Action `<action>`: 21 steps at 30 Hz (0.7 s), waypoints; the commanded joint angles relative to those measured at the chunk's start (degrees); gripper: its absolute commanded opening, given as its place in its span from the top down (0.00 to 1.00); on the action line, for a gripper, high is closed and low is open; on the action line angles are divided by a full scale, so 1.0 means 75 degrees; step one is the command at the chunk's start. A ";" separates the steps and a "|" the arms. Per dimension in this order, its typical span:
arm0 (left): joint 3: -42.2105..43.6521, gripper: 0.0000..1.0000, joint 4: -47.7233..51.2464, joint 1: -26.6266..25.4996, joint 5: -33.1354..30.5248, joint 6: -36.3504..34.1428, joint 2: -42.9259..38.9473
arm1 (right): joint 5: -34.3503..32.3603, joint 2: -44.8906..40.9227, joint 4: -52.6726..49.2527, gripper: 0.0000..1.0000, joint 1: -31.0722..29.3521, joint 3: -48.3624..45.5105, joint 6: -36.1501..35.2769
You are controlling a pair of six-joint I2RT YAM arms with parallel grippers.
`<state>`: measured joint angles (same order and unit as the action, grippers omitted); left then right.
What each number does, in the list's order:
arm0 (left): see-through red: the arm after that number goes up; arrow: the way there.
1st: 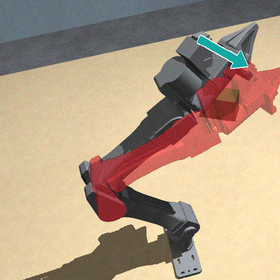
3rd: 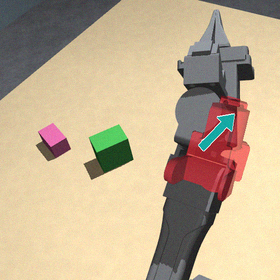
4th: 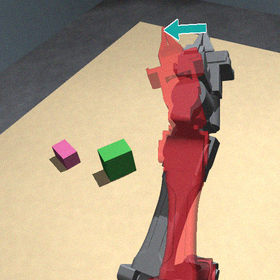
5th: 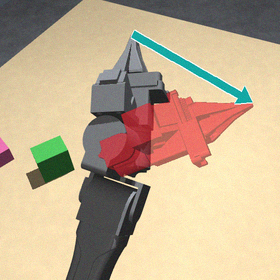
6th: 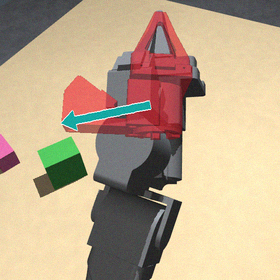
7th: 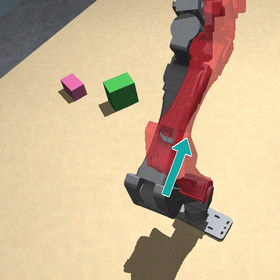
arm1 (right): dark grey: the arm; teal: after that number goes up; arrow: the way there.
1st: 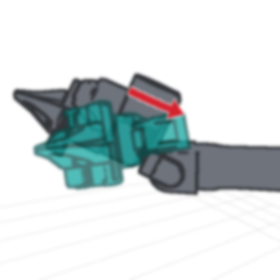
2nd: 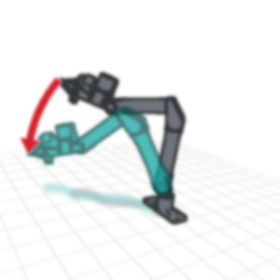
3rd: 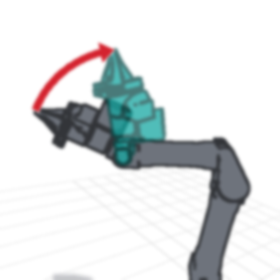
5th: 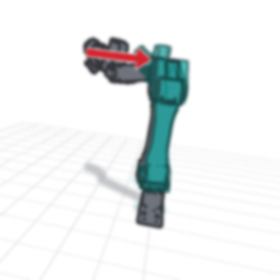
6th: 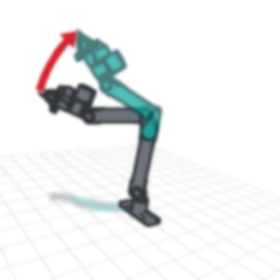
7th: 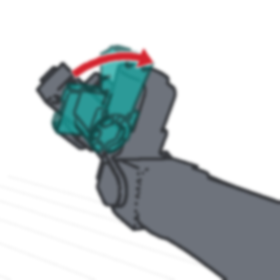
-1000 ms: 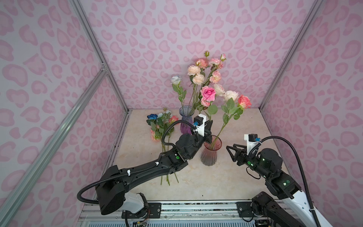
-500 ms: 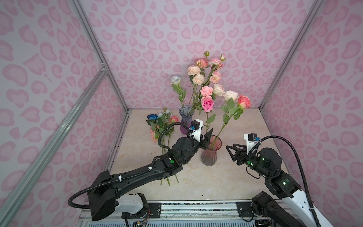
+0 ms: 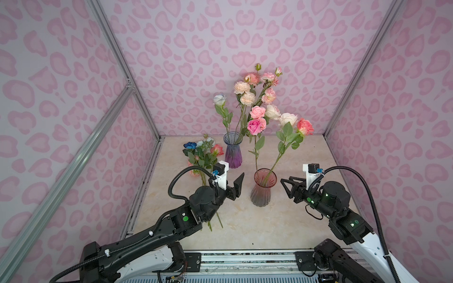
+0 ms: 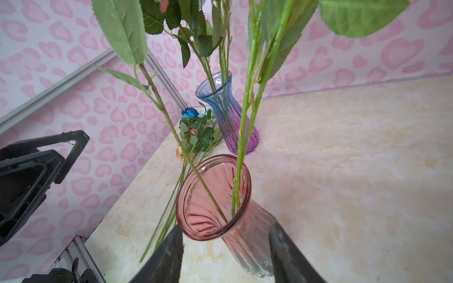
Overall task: Arrange the flowers into the vase
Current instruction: 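Open the left gripper and move it back to the rose bunch, then grasp the blue rose stem with the left gripper and lift it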
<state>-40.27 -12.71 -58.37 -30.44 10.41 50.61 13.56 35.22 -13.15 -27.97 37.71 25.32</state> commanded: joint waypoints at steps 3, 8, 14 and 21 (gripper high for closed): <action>0.0305 0.22 0.1762 0.1370 -0.1566 0.1419 -0.0444 | -0.0027 -0.0038 0.0363 0.43 0.0004 -0.0051 -0.0004; 0.0371 0.27 0.2897 0.4058 0.0378 0.3198 0.0569 | -0.0017 0.0145 0.0622 0.44 0.0002 -0.0205 0.0110; -0.0330 0.45 0.2590 0.5687 0.2296 0.3508 0.3321 | -0.0015 0.0342 0.0908 0.45 0.0006 -0.0342 0.0193; -0.1403 0.50 0.2404 0.6003 0.3225 0.3243 0.5292 | -0.0015 0.0495 0.0927 0.45 0.0009 -0.0364 0.0113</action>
<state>-48.31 6.70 -13.98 -11.35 34.41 87.02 13.54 38.59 -7.90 -27.97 35.51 26.37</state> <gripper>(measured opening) 0.514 0.549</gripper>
